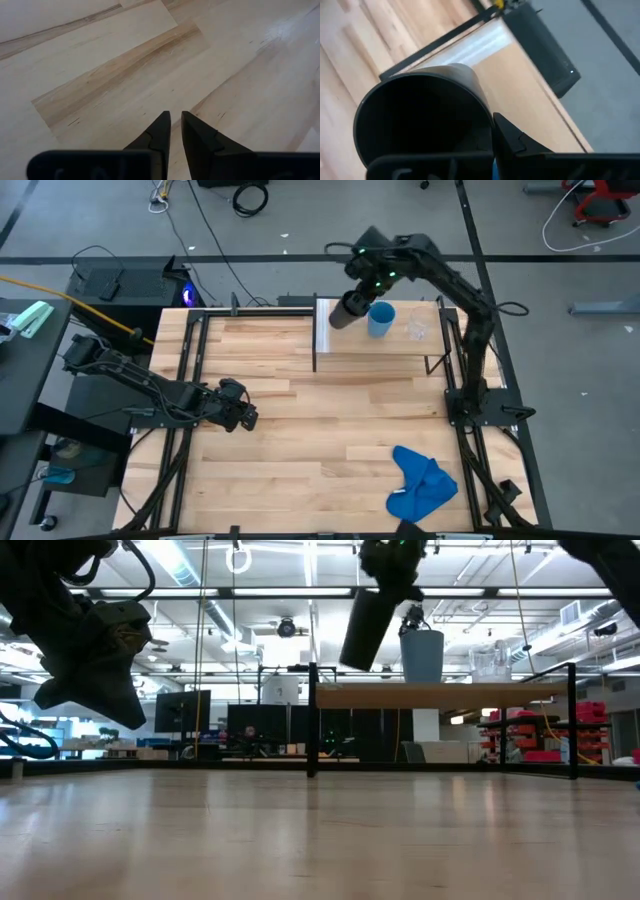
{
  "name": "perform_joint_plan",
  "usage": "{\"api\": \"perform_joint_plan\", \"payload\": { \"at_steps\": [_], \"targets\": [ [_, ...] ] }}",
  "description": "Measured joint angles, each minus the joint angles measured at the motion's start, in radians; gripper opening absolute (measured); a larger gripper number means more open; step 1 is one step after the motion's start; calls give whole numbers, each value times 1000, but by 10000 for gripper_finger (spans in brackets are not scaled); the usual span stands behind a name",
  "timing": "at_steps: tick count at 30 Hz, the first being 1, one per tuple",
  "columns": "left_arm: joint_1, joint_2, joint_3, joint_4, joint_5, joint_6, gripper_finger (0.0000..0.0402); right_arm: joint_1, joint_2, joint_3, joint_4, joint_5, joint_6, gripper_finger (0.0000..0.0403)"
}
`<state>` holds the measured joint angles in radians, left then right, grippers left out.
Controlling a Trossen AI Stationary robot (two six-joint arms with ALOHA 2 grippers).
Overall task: Stack small to large cups/mugs on shelf
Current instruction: Put the black cup on the shelf
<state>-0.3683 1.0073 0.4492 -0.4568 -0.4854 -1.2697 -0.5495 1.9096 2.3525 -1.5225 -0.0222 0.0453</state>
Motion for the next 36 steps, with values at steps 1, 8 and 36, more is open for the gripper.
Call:
{"api": "perform_joint_plan", "payload": {
  "at_steps": [1, 8, 36],
  "targets": [
    [0, 0, 0, 0, 0, 0, 51, 9, 16, 0, 0, -1, -8, 0],
    [0, 0, 0, 0, 0, 0, 56, 46, 58, -1, 2, 38, -49, 0],
    [0, 0, 0, -1, 0, 0, 56, 6, 62, -1, -48, 67, 75, 0]
  ]
}}
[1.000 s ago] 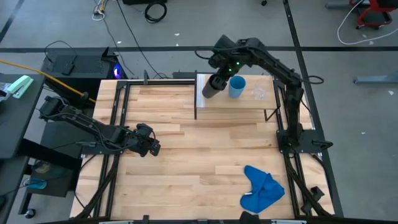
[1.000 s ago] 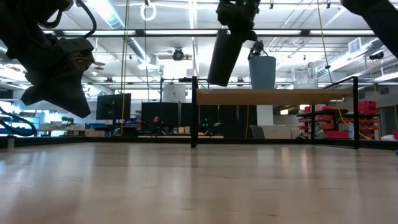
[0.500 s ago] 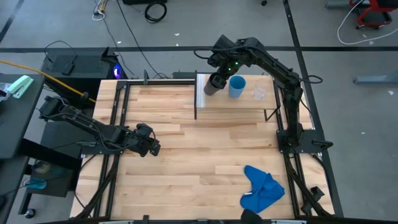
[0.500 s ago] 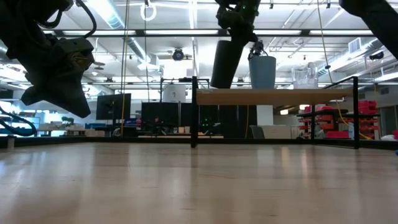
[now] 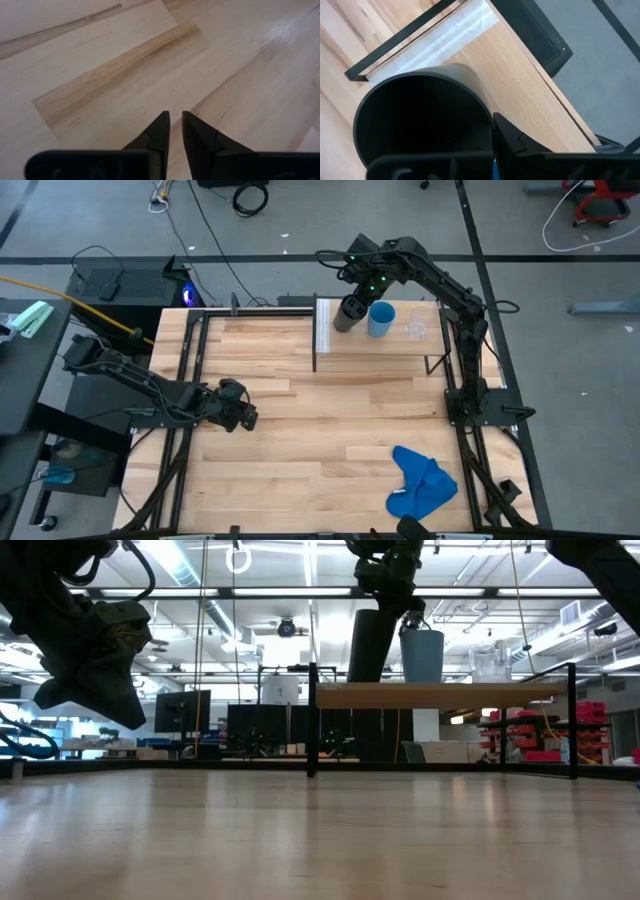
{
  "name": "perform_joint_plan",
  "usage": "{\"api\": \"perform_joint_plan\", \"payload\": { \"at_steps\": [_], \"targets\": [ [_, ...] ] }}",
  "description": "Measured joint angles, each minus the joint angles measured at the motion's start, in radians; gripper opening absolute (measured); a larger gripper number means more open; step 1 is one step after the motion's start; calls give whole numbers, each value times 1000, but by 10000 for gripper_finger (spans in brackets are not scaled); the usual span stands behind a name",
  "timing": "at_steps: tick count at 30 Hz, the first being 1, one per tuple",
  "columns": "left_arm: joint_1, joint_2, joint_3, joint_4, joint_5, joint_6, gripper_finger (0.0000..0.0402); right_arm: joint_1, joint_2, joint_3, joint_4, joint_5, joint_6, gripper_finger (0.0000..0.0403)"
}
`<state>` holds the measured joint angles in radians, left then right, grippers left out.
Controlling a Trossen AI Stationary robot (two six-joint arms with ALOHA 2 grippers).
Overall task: Stack small to large cups/mugs on shelf
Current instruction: Put the black cup on the shelf
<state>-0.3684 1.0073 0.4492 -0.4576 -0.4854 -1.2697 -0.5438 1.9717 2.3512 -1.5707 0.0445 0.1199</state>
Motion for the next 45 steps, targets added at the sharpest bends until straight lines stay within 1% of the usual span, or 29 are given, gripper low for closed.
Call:
{"api": "perform_joint_plan", "payload": {
  "at_steps": [5, 9, 14, 16, 21, 35, 41, 45],
  "targets": [
    [0, 0, 0, 0, 0, 0, 53, 0, 0, 0, 0, -5, 11, 0],
    [0, 0, 0, 0, 0, 0, 58, 4, 0, 0, 0, -12, -20, 0],
    [0, 0, 0, 0, 0, 0, 62, 6, 0, 0, 13, -9, -9, 0],
    [0, 0, 0, 0, 0, 0, 60, 3, 6, 0, 33, 5, 17, 0],
    [0, 0, 0, 0, 0, 0, 53, 5, 15, -2, 44, 4, 16, 0],
    [0, 0, 0, 0, 0, 0, 59, 1, 18, -2, 3, 3, 0, 1],
    [0, 0, 0, 0, 0, 0, 51, 0, 18, -2, 3, 3, 0, 9],
    [0, 0, 0, 0, 0, 0, 53, 0, 18, -2, 3, -4, -5, 19]
  ]
}}
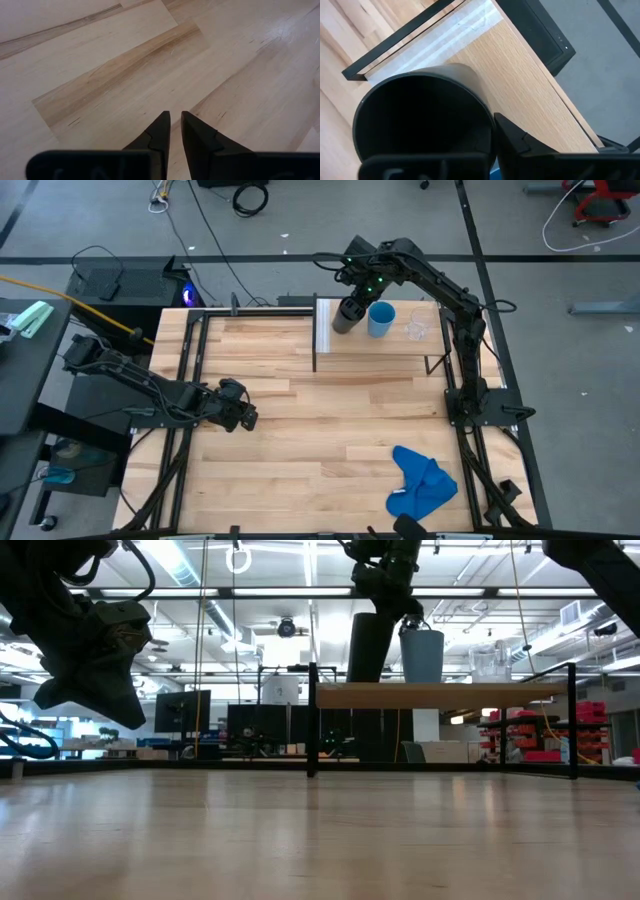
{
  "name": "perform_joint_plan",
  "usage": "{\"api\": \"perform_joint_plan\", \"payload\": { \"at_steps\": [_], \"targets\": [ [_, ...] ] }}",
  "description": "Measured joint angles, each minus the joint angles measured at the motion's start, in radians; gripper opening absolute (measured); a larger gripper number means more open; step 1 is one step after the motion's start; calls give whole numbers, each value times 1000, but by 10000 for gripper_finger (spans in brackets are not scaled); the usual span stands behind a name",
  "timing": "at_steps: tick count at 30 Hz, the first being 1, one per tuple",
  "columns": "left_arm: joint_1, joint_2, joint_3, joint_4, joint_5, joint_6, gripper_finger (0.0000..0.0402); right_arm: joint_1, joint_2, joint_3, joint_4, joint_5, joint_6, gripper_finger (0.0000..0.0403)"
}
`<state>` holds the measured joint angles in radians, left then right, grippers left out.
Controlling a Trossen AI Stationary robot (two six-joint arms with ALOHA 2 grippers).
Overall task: Stack small to large cups/mugs on shelf
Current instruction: Put the black cup on the shelf
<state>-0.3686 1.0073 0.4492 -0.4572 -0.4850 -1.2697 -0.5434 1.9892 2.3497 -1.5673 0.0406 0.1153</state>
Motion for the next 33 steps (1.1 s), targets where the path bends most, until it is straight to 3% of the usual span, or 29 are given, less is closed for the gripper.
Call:
{"api": "perform_joint_plan", "payload": {
  "at_steps": [33],
  "targets": [
    [0, 0, 0, 0, 0, 0, 57, 0, 0, 0, 3, -17, -2, 30]
  ]
}}
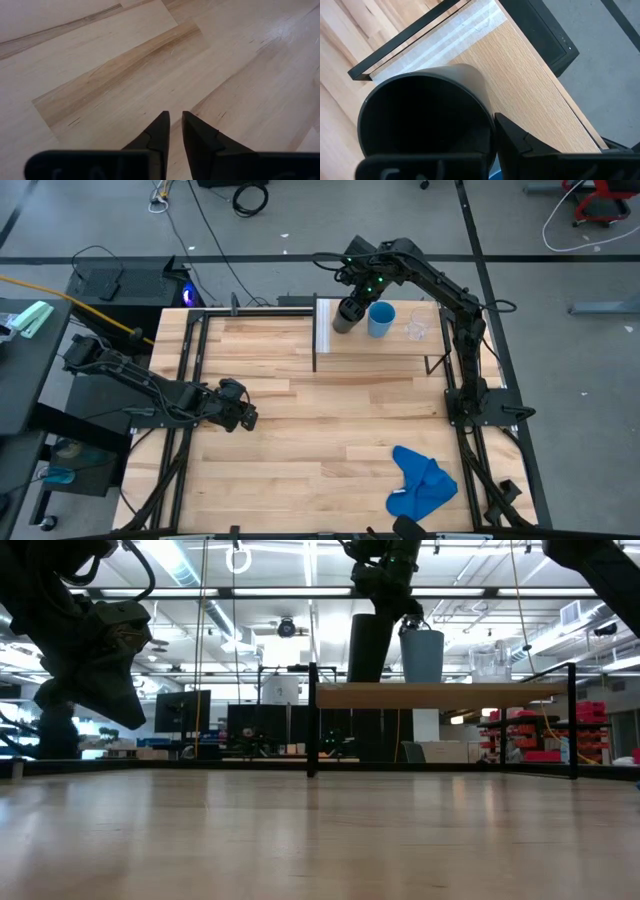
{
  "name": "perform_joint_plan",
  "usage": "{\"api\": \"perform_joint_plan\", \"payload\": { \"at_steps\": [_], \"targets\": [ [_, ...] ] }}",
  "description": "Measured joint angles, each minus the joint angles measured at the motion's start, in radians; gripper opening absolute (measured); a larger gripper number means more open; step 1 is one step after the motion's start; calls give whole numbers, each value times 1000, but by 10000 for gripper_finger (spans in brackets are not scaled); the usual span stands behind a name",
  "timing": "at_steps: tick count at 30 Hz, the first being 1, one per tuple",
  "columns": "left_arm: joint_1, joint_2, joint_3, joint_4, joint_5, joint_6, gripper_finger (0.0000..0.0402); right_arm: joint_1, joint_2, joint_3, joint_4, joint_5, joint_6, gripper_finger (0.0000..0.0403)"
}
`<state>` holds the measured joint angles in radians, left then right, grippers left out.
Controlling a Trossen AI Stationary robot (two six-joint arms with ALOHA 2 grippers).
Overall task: Stack small to large cups/mugs on shelf
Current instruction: Put the black cup on the shelf
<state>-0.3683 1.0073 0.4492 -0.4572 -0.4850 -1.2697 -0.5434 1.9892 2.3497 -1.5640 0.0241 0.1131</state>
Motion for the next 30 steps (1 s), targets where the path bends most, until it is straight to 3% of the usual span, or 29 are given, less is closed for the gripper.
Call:
{"api": "perform_joint_plan", "payload": {
  "at_steps": [30],
  "targets": [
    [0, 0, 0, 0, 0, 0, 54, 0, 0, 0, 15, -3, 0, 36]
  ]
}}
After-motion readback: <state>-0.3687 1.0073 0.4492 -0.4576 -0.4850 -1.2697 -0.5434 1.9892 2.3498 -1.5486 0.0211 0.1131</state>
